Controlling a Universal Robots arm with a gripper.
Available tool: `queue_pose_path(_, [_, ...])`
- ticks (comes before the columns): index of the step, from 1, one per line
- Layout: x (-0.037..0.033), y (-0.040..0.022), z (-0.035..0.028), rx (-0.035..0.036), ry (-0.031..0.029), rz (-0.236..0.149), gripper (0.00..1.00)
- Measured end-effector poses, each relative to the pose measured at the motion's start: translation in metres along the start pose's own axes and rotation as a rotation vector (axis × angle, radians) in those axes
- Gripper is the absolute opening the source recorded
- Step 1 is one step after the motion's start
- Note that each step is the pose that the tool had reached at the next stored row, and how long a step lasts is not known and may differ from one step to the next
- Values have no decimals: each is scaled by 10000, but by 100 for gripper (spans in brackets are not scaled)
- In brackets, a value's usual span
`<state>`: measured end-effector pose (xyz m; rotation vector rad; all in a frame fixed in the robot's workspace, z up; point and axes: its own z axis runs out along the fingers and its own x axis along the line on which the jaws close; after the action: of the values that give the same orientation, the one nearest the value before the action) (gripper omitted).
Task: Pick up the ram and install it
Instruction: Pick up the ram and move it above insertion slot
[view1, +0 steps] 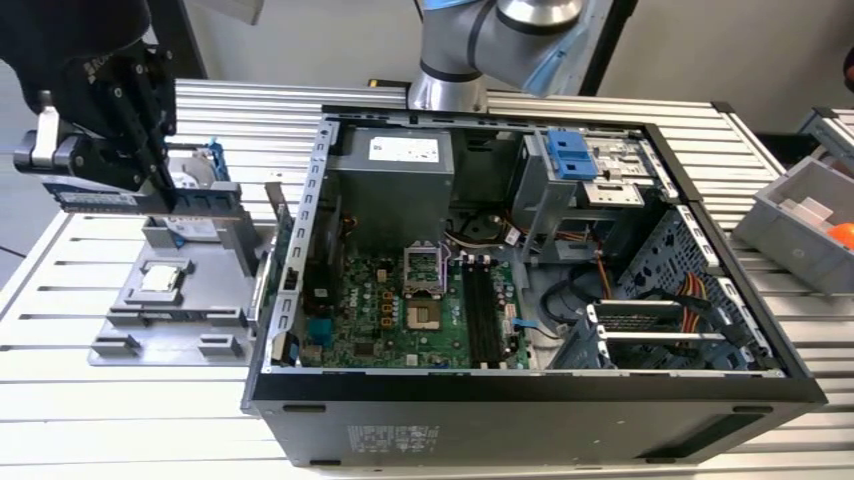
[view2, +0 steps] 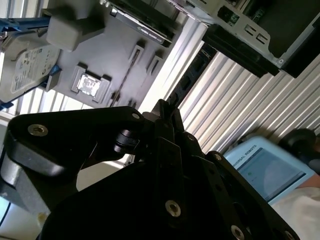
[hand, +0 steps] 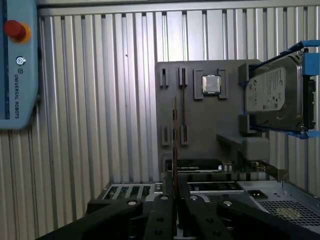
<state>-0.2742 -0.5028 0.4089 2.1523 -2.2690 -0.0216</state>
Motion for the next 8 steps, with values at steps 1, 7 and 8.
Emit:
queue_pose_path(1, [0, -8, 0, 0, 1, 0, 0])
queue_pose_path(7, [-3, -54, -1, 1, 22, 0, 0])
queue_pose_path(8, [-3, -63, -1, 0, 24, 0, 0])
